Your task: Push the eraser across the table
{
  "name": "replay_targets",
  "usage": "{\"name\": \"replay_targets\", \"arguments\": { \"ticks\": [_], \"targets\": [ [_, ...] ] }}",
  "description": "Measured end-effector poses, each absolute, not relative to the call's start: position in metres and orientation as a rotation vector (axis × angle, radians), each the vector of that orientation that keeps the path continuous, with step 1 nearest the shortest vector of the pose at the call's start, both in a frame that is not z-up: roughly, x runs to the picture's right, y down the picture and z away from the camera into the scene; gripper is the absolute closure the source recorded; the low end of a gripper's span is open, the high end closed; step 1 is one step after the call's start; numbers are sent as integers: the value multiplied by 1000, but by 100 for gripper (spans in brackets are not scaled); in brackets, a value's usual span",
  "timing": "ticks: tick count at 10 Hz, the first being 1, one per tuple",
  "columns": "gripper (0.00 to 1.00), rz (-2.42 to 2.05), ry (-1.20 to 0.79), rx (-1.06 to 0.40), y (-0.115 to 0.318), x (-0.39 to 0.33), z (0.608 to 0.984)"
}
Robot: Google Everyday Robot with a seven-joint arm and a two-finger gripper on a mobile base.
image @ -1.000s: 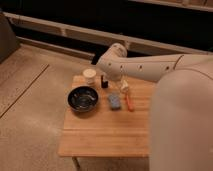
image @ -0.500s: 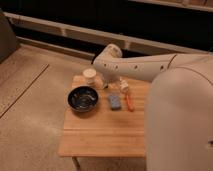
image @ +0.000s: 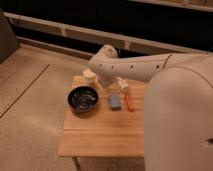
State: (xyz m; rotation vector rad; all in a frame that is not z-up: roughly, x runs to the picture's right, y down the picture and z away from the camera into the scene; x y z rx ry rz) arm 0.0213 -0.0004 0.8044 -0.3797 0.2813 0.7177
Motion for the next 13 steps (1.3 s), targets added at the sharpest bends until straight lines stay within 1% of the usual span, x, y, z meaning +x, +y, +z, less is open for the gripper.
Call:
{"name": "replay_targets", "arguments": {
  "ticks": [2,5,9,11,12,13],
  "targets": [
    [35,492,279,-429,7,22,800],
    [35,246,286,-451,4,26,801],
    [35,200,279,-454,1,27,804],
    [35,249,235,-466,-4,34,826],
    [35,311,205,-488,-4,51,850],
    [35,332,190,-496,-5,59,863]
  ]
}}
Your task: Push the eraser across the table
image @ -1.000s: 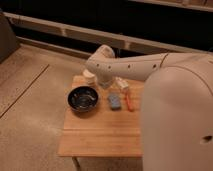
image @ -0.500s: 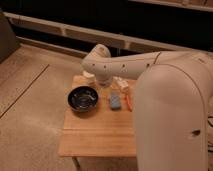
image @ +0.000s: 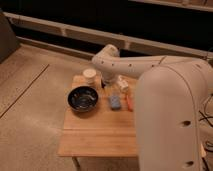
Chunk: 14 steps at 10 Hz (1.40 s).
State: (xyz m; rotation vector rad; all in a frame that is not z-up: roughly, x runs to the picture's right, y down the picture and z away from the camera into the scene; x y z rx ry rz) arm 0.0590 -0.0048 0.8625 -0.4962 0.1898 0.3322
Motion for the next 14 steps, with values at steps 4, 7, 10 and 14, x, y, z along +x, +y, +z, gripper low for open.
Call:
{"name": "replay_targets", "arguments": {
  "ticks": [4,7,10,14],
  "targets": [
    [35,203,104,-473,-28,53,906],
    [35,27,65,-428,-46,30,924],
    [35,-33,7,-432,-45,15,938],
    [35,5,-83,-473,-38,-8,937]
  ]
}}
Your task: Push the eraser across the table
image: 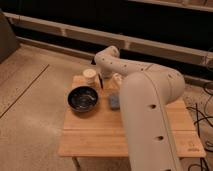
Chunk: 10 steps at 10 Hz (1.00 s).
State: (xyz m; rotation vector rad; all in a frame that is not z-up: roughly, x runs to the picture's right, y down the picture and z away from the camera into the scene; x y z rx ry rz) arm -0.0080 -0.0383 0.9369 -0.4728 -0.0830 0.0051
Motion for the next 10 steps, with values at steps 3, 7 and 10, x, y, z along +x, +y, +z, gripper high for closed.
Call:
{"name": "replay_targets", "arguments": {
  "ticks": [3,7,10],
  "targets": [
    [35,28,-137,-489,-37,-20,921],
    [35,176,-126,-504,-26,13,883],
    [35,267,-69,-527,-19,46,860]
  ]
}}
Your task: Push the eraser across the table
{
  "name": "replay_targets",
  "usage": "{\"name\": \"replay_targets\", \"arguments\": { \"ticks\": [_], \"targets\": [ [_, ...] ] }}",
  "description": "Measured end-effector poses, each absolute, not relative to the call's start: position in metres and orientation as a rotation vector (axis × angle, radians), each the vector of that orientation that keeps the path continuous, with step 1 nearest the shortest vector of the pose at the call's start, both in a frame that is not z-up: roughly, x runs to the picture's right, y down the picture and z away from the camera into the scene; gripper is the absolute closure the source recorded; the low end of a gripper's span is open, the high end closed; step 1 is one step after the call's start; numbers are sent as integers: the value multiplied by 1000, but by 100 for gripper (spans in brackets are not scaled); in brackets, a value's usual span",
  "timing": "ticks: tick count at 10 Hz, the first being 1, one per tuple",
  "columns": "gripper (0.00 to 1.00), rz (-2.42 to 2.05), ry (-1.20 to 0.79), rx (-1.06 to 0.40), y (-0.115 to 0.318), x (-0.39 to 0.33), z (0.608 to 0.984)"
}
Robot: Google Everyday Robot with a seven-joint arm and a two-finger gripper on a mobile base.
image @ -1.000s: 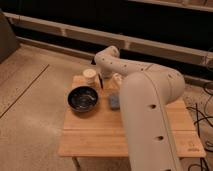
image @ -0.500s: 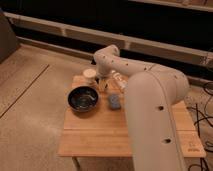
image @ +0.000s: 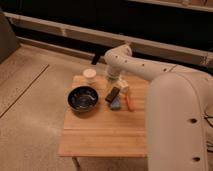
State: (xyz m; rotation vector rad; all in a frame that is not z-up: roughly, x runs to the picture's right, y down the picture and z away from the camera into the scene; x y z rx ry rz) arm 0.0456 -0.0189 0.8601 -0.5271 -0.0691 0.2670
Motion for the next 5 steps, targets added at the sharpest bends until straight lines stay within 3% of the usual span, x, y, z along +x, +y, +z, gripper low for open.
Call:
{"name": "replay_targets", "arguments": {
  "ticks": [5],
  "targets": [
    [35,269,-64,-531,-18,46,859]
  ]
}}
